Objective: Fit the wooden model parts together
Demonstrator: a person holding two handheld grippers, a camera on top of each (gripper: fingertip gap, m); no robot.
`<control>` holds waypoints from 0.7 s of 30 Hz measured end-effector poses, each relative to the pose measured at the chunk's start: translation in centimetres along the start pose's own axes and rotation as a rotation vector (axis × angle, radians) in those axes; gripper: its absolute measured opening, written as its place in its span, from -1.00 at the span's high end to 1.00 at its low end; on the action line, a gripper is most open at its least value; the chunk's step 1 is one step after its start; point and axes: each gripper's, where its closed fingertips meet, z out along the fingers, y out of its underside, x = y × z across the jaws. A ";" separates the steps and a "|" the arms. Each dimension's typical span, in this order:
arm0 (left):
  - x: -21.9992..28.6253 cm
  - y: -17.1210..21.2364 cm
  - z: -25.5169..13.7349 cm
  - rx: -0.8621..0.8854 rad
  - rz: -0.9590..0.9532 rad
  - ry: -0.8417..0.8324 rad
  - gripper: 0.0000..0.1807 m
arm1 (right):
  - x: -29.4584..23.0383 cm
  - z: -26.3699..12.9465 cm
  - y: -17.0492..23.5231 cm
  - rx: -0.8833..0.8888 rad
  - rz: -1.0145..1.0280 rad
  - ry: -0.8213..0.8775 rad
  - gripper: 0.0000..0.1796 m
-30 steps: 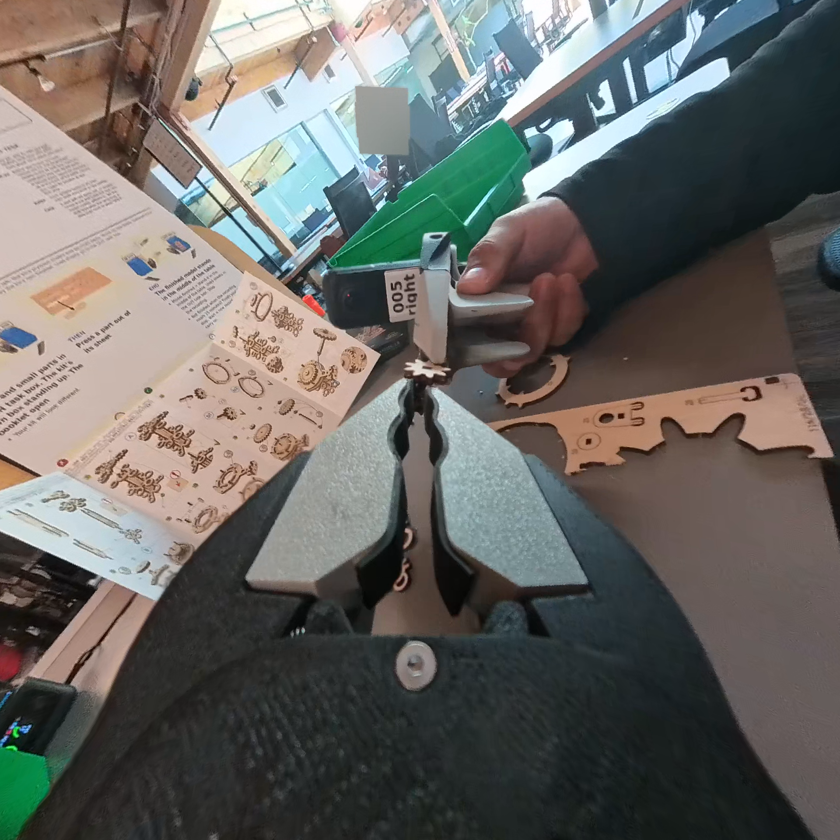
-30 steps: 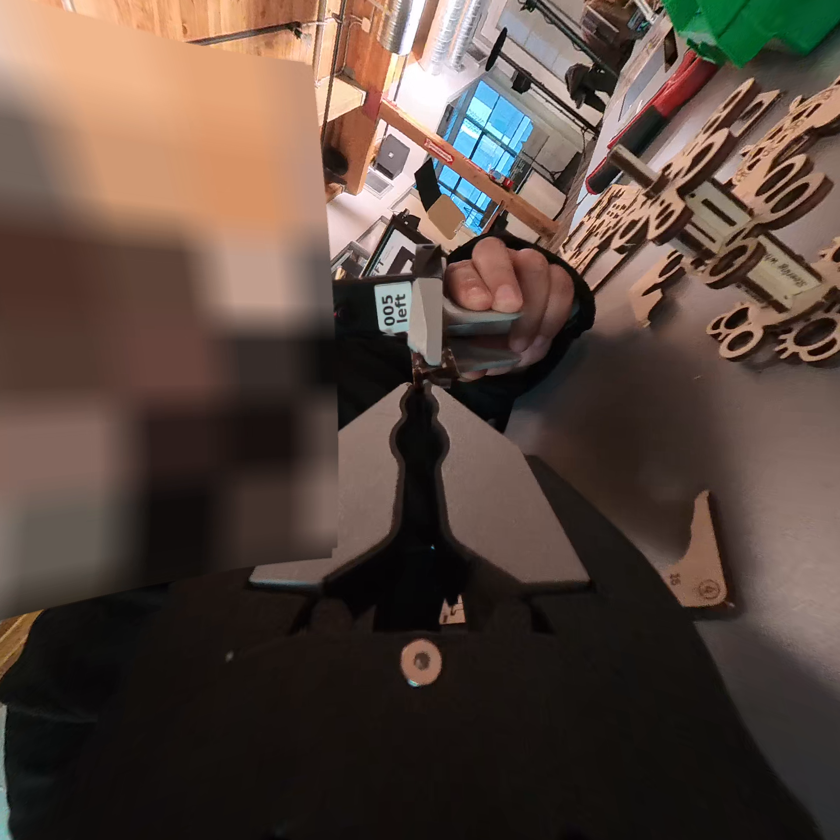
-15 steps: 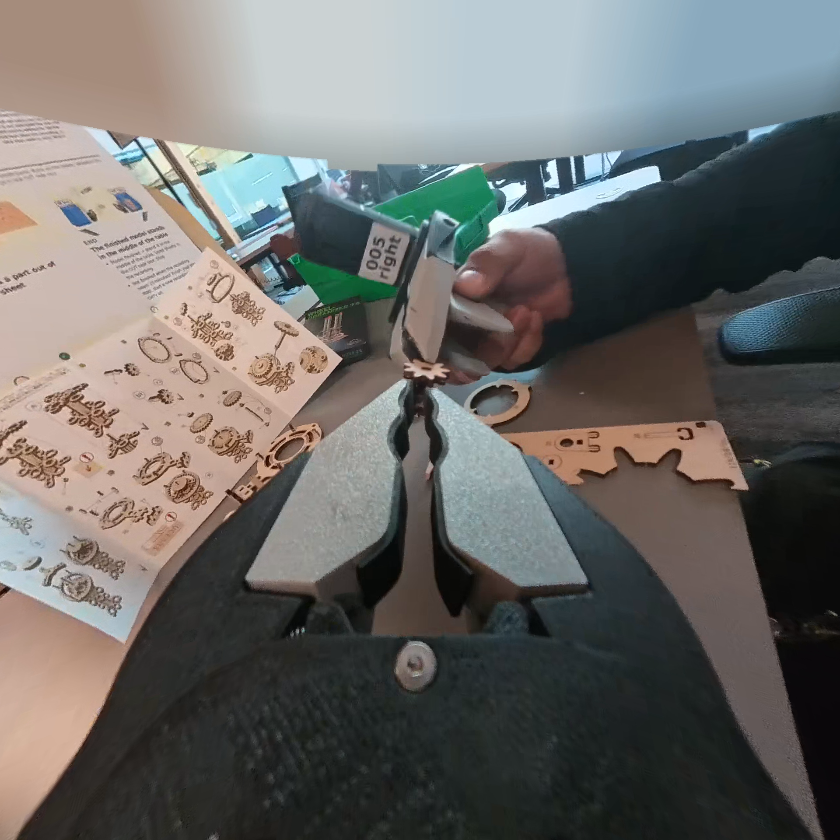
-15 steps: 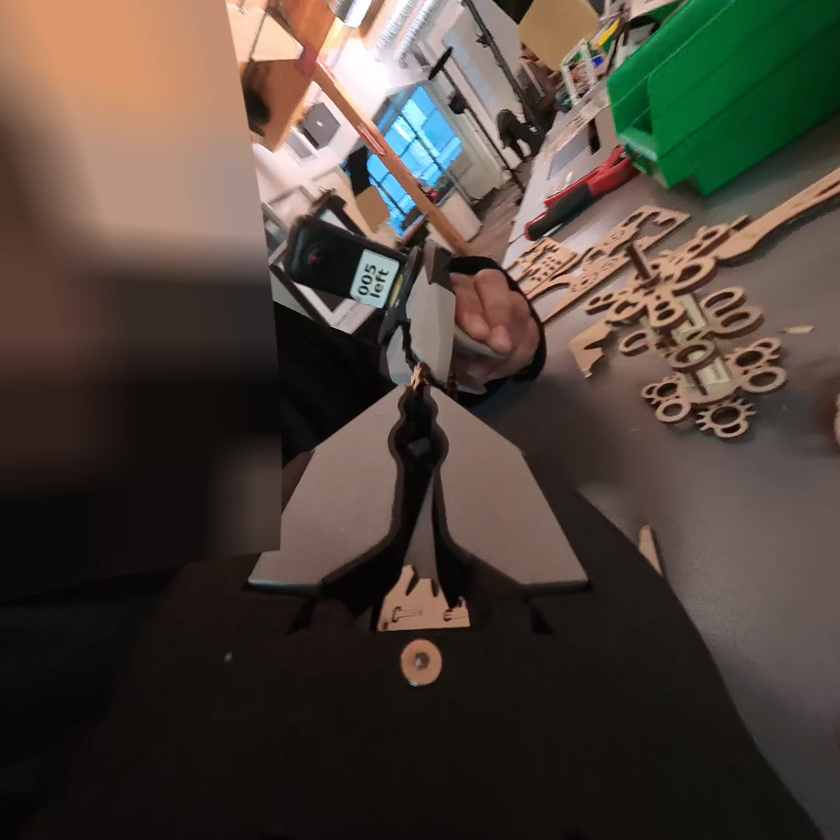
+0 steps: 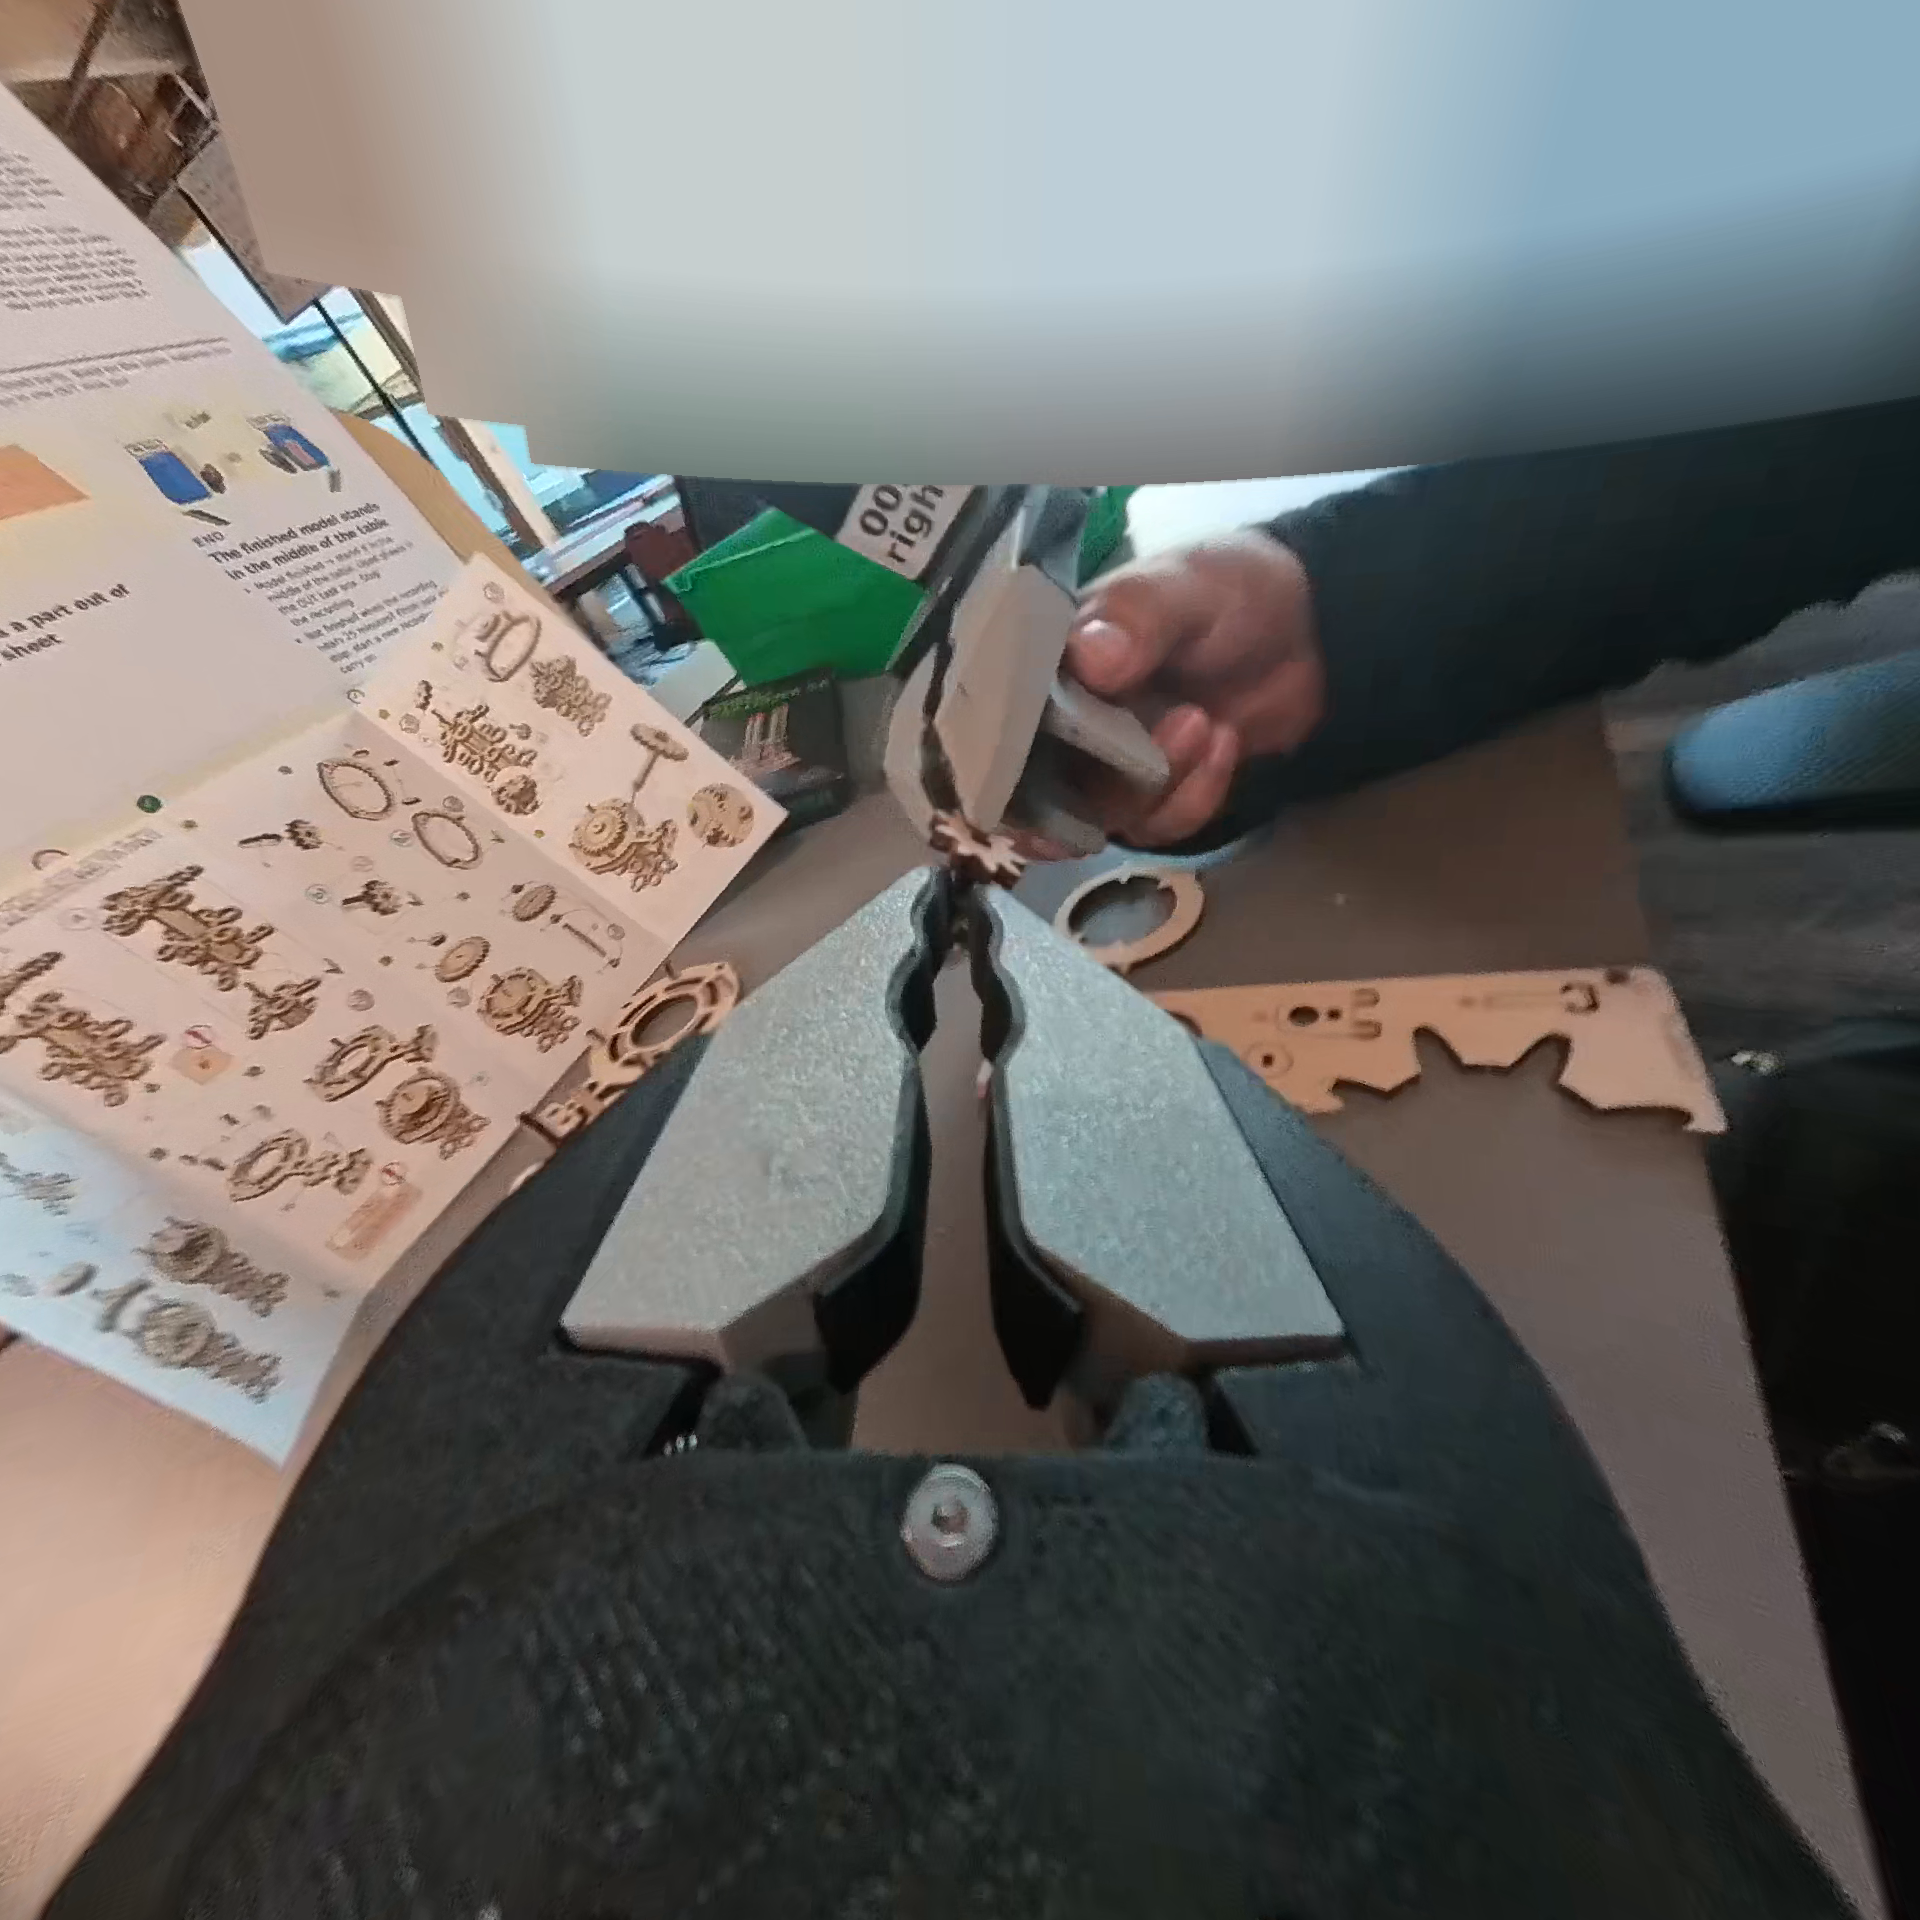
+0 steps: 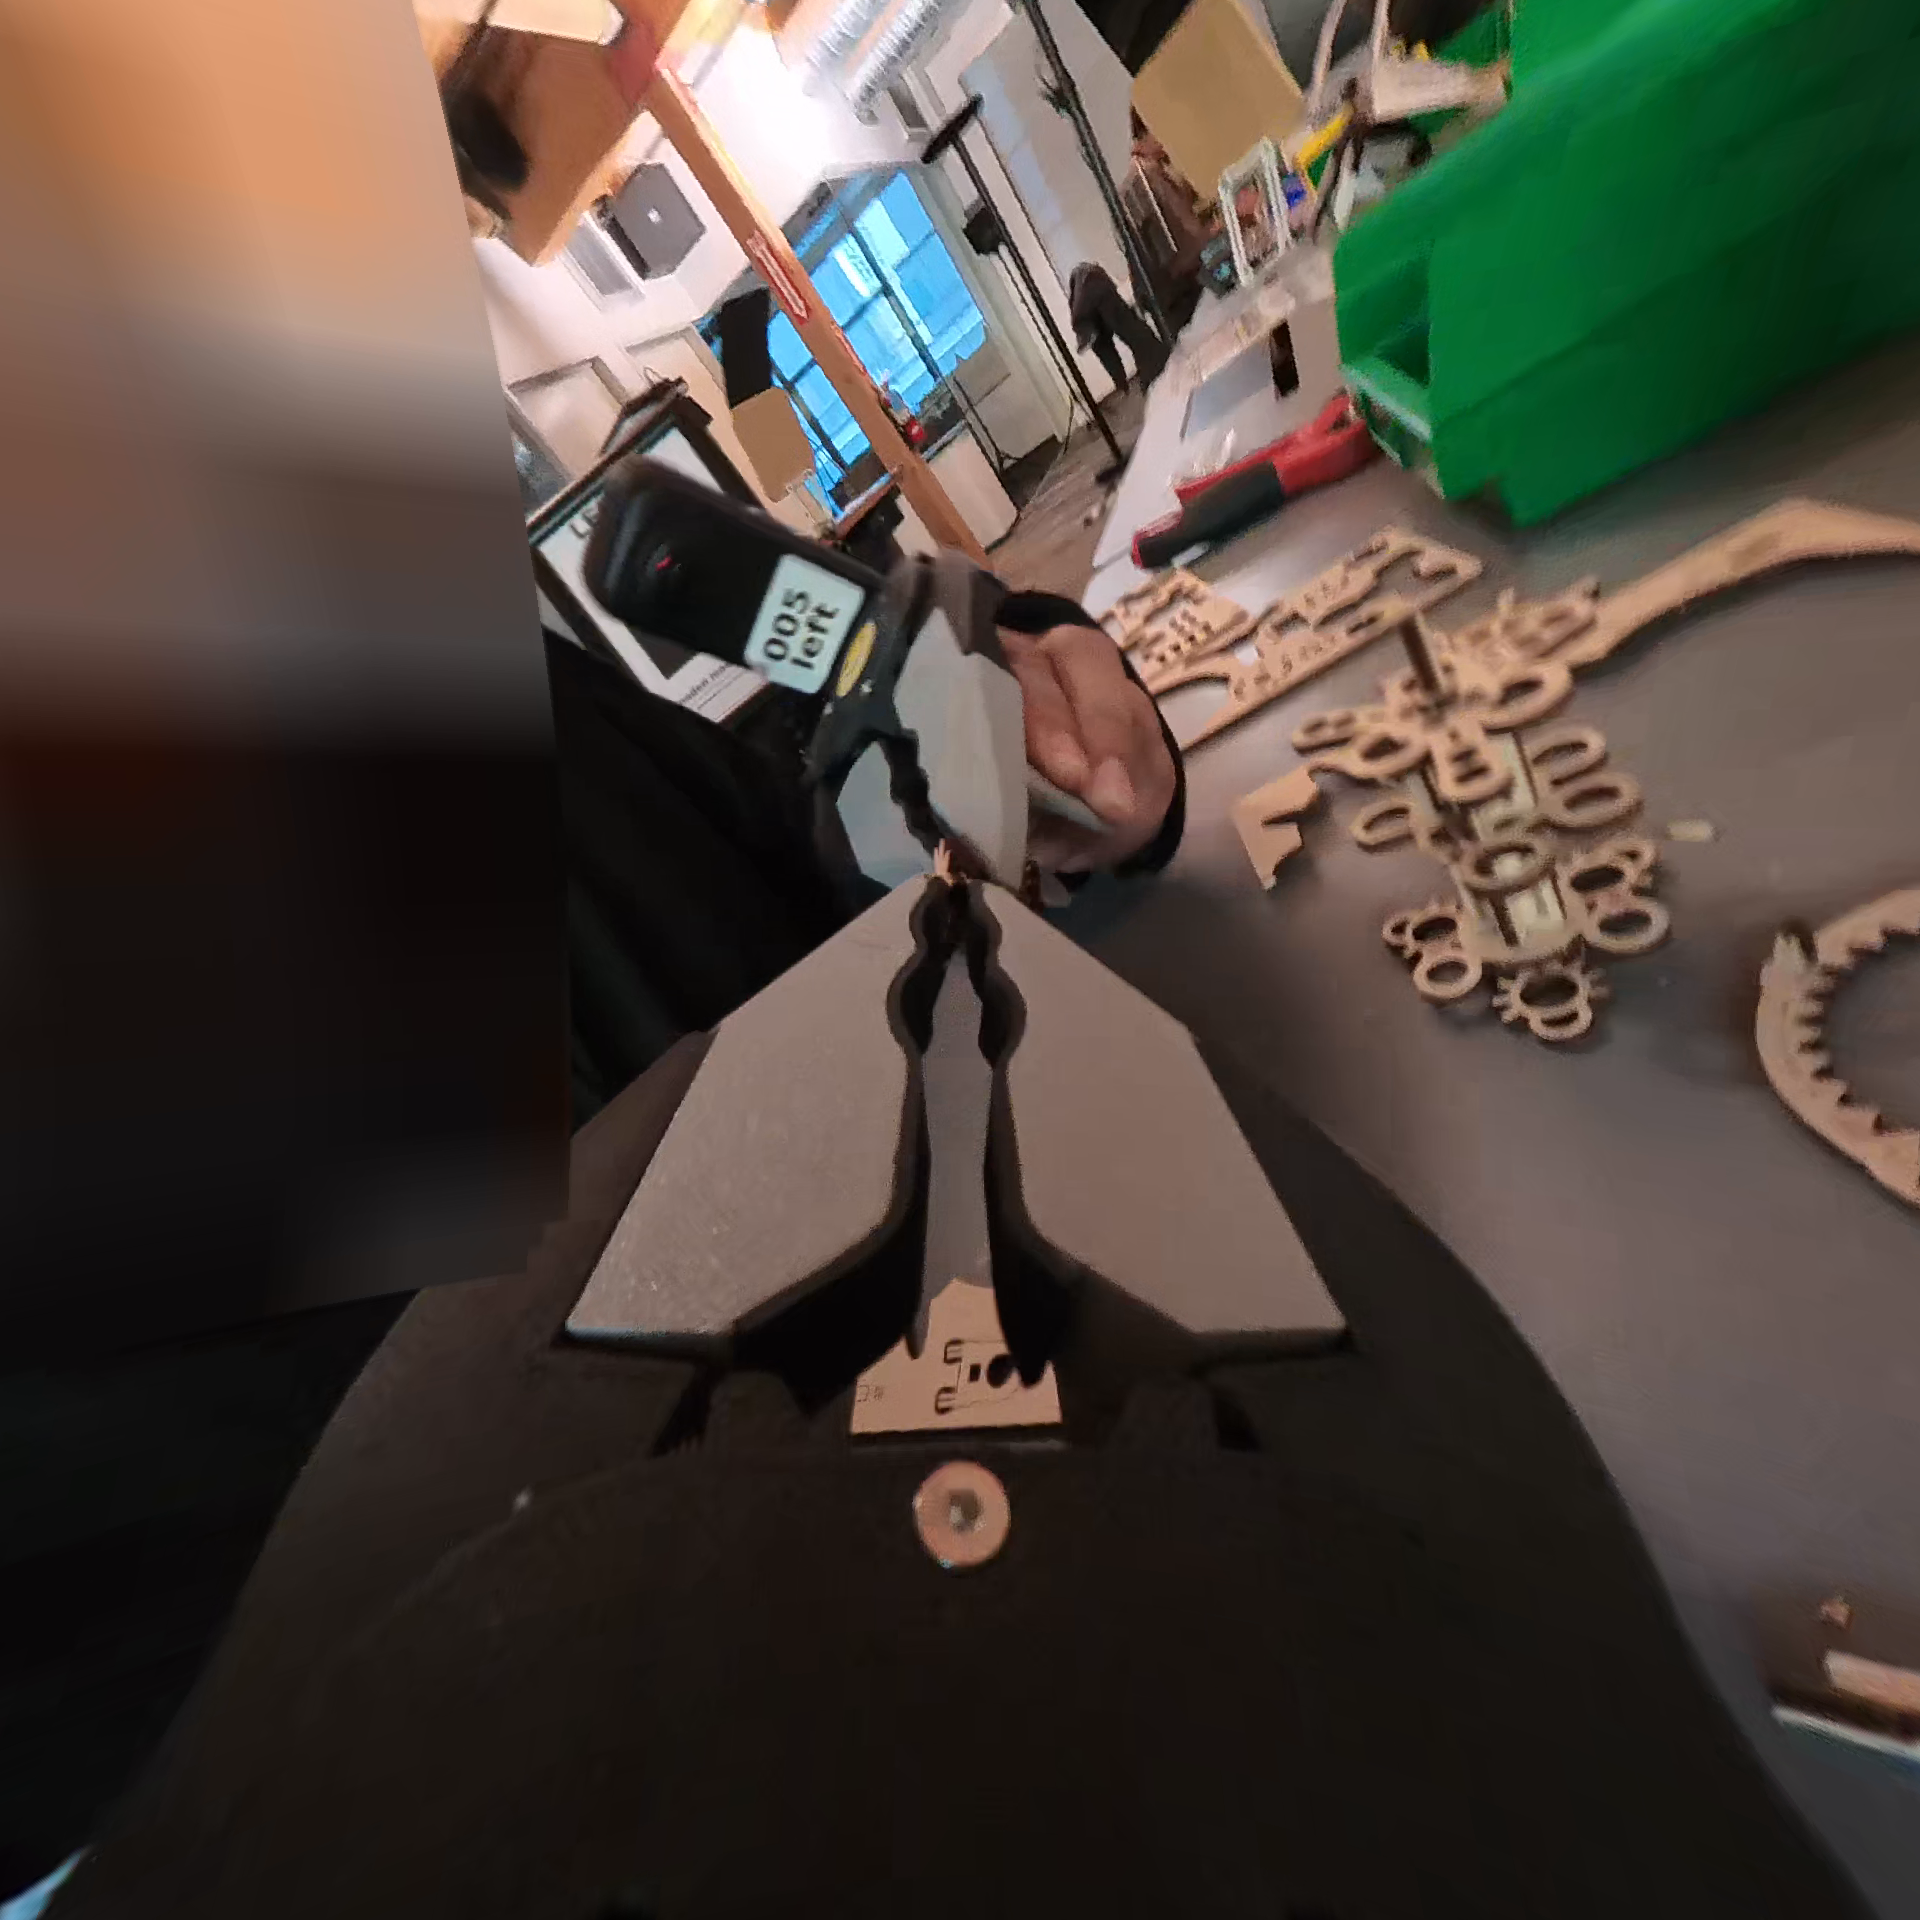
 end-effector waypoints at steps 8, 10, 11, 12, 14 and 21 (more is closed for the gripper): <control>1.1 -1.2 -0.5 0.091 -0.142 0.128 1.00 | -1.8 0.1 0.1 -0.008 -0.295 -0.021 1.00; 0.9 -1.0 -0.6 0.083 -0.175 0.138 1.00 | -1.6 0.2 0.2 -0.018 -0.325 -0.004 1.00; 0.7 -0.8 -0.6 0.072 -0.175 0.128 1.00 | -1.4 0.3 0.1 -0.014 -0.313 0.002 1.00; 0.7 -0.7 -0.6 0.063 -0.166 0.123 1.00 | -1.2 0.3 0.0 -0.008 -0.274 -0.005 1.00; 0.7 -0.7 -0.6 0.061 -0.160 0.122 1.00 | -1.2 0.2 -0.4 0.014 -0.186 -0.053 0.99; 0.6 -0.3 -0.4 0.034 -0.155 0.109 1.00 | -1.0 0.0 -0.7 0.019 -0.180 -0.038 1.00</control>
